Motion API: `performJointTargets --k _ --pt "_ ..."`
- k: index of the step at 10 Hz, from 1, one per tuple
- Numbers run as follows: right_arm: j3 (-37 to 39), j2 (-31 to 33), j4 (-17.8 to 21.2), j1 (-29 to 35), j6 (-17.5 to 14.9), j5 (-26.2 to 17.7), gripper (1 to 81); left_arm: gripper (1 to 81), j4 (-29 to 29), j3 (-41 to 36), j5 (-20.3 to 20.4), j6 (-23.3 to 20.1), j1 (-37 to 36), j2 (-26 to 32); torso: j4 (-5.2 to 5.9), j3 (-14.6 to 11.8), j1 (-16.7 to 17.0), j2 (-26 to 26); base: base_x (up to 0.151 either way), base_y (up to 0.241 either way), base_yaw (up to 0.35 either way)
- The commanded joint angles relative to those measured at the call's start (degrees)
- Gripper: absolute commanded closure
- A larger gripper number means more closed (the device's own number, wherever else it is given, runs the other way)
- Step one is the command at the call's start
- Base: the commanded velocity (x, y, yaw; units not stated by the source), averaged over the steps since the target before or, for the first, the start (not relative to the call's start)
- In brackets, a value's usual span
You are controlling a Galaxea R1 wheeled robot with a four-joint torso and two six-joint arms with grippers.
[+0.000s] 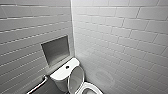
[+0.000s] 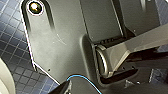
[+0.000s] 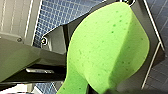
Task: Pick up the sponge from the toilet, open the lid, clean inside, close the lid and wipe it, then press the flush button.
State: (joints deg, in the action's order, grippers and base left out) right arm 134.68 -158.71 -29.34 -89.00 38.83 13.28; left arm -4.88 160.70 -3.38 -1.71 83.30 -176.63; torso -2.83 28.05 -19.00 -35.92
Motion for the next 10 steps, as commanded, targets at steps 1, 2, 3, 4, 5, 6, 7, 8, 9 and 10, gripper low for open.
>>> performJointTargets --k 1,2,3,4,5,6,7,8,9,10 --pt "-1.27 2.76 3.24 -0.61 10.03 -2.43 81.1 1.0 0.48 -1.00 -3.92 -0.40 -1.42 0.66 0.00 0.00 0.00 0.00 0.000 0.000 0.000" --pt "-1.09 3.02 3.50 -0.96 9.95 -5.01 81.1 1.0 0.48 -1.00 -3.92 -0.40 -1.34 0.75 0.00 0.00 0.00 0.00 0.000 0.000 0.000" --pt "-3.02 4.15 3.24 -1.40 9.69 -4.75 81.1 1.0 0.57 -1.00 -3.92 -0.40 -1.42 0.92 0.00 0.00 0.00 0.00 0.000 0.000 0.000" --pt "-4.17 4.95 4.10 -0.97 9.69 -4.92 81.1 1.0 0.57 -1.00 -3.92 -0.40 -1.42 0.92 0.00 0.00 0.00 0.00 0.000 0.000 0.000" --pt "-4.70 5.04 7.00 0.78 7.52 -7.97 81.1 1.0 0.57 -1.00 -3.92 -0.40 -1.42 1.01 0.00 0.00 0.00 0.00 0.000 0.000 0.000" --pt "-5.84 5.57 14.60 1.93 -1.59 -10.90 81.1 1.0 0.57 -1.00 -3.92 -0.40 -1.42 0.92 0.00 0.00 0.00 0.00 0.000 0.000 0.000" --pt "-8.55 6.70 26.64 2.55 -14.76 -10.73 81.1 1.0 0.57 -1.00 -3.92 -0.40 -1.42 0.92 0.00 0.00 0.00 0.00 0.000 0.000 0.000" --pt "-12.57 8.54 34.23 3.16 -23.91 -10.73 81.1 1.0 0.57 -1.00 -3.92 -0.40 -1.34 0.92 0.00 0.00 0.00 0.00 0.000 0.000 0.000" --pt "-17.22 11.33 36.20 4.03 -28.51 -10.47 81.1 1.0 0.57 -1.00 -3.92 -0.40 -1.42 1.01 0.00 0.00 0.00 0.00 0.000 0.000 0.000" --pt "-22.17 14.96 36.11 5.97 -29.33 -8.45 81.1 1.0 0.57 -1.00 -3.83 -0.40 -1.34 0.92 0.00 0.00 0.00 0.00 0.000 0.000 0.000"
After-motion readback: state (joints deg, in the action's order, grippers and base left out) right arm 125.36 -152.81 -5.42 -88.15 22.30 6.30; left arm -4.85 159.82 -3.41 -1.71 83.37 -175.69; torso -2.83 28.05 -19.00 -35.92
